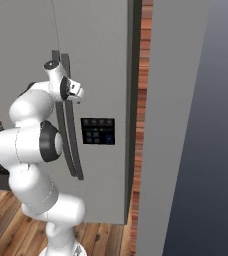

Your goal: Store the hot dog in the freezer for long-term storage. Close the freezer door after placing the cooked food.

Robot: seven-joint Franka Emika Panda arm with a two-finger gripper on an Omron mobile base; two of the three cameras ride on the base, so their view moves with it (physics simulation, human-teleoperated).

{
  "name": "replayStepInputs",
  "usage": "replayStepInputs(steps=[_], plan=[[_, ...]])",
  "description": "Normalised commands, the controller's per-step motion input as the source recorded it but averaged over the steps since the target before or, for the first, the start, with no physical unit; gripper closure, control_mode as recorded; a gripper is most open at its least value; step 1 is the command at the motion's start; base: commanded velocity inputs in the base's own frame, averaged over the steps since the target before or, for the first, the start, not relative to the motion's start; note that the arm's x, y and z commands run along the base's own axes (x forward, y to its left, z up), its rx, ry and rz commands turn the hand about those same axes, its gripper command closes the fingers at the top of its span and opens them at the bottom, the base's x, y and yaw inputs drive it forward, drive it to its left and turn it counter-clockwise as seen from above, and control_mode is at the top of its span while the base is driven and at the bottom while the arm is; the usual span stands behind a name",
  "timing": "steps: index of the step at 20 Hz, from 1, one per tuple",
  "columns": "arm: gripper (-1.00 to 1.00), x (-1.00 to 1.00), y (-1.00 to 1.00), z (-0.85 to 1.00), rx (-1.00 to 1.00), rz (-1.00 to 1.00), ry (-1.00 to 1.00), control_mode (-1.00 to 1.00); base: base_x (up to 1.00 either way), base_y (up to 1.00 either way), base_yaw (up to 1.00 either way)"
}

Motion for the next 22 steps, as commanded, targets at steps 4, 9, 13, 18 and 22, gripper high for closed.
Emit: replayStepInputs(steps=[4, 9, 13, 18, 22], plan=[[-1.00, 0.07, 0.00, 0.00, 0.00, -0.04, -0.28, -1.00, 0.00, 0.00, 0.00], [-1.00, 0.18, 0.00, 0.02, 0.00, -0.02, -0.10, -1.00, 0.00, 0.00, 0.00], [-1.00, 0.15, 0.00, 0.07, 0.00, 0.00, 0.00, -1.00, 0.00, 0.00, 0.00], [-1.00, 0.29, -0.01, 0.00, 0.00, 0.00, 0.00, -1.00, 0.00, 0.00, 0.00], [-1.00, 0.33, 0.00, -0.01, 0.00, 0.00, -0.02, -1.00, 0.00, 0.00, 0.00]])
